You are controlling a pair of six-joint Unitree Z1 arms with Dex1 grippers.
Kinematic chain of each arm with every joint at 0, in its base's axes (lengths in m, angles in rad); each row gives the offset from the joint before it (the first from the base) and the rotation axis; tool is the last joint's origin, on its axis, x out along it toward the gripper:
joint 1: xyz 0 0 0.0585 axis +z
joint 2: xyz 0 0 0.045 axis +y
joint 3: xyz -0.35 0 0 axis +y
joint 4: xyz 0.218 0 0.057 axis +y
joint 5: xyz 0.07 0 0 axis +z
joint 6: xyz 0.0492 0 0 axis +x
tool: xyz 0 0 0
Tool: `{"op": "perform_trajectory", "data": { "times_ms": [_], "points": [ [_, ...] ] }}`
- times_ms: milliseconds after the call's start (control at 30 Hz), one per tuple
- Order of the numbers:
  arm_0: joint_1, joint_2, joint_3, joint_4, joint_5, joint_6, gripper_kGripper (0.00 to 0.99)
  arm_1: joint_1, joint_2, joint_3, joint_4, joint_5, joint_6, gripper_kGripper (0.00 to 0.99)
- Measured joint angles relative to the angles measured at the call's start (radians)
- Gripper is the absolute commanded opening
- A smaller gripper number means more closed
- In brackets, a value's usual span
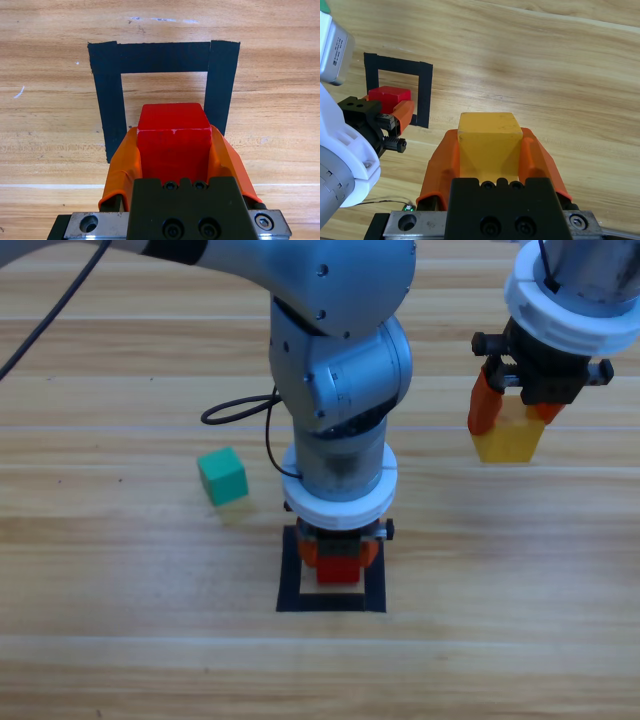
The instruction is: Stack the blocks in the rectangular block: red at the bottom, yellow in the middle, green on top
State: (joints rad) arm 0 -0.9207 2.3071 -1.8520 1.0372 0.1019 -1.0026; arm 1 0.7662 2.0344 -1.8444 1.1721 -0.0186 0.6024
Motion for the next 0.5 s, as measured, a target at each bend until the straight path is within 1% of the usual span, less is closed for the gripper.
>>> {"op": "perform_trajectory", "data": {
  "times_ms": [500],
  "points": [
    [0.000, 0.003, 0.001, -0.006, 0.000, -0.009, 0.026, 0.000, 0.000, 0.000, 0.000, 0.000, -0.007, 0.029]
  ]
}}
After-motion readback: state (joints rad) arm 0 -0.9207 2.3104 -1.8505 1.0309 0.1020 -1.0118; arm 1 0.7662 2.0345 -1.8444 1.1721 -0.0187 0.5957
